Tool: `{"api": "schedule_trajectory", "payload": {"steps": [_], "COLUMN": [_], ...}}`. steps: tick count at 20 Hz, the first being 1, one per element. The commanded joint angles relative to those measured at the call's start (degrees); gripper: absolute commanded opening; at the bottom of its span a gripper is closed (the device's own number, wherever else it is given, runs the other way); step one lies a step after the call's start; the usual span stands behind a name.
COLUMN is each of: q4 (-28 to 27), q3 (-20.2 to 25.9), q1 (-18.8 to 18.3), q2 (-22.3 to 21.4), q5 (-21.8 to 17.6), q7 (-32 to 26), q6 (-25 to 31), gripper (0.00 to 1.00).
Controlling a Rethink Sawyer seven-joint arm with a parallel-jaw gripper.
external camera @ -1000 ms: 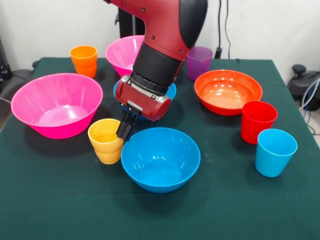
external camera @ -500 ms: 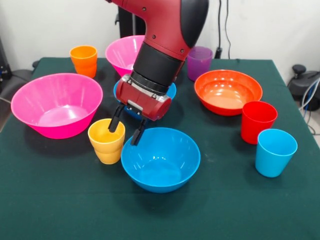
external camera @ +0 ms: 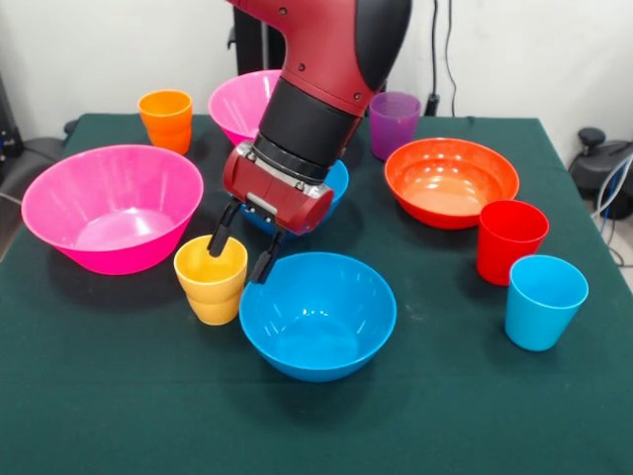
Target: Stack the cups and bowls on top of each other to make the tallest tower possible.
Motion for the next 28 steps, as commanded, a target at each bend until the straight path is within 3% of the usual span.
{"api": "schedule_trajectory", "payload": {"steps": [1, 28], "q4": [-1.16, -1.65], "q3": [5.31, 7.24], "q1": [-0.4, -1.31], "q2": [3.51, 7.19], "q5": [-1.87, -1.71], "q7": [2.95, 3.89], "q6": [4.93, 0.82], "gripper": [1.0, 1.0]}}
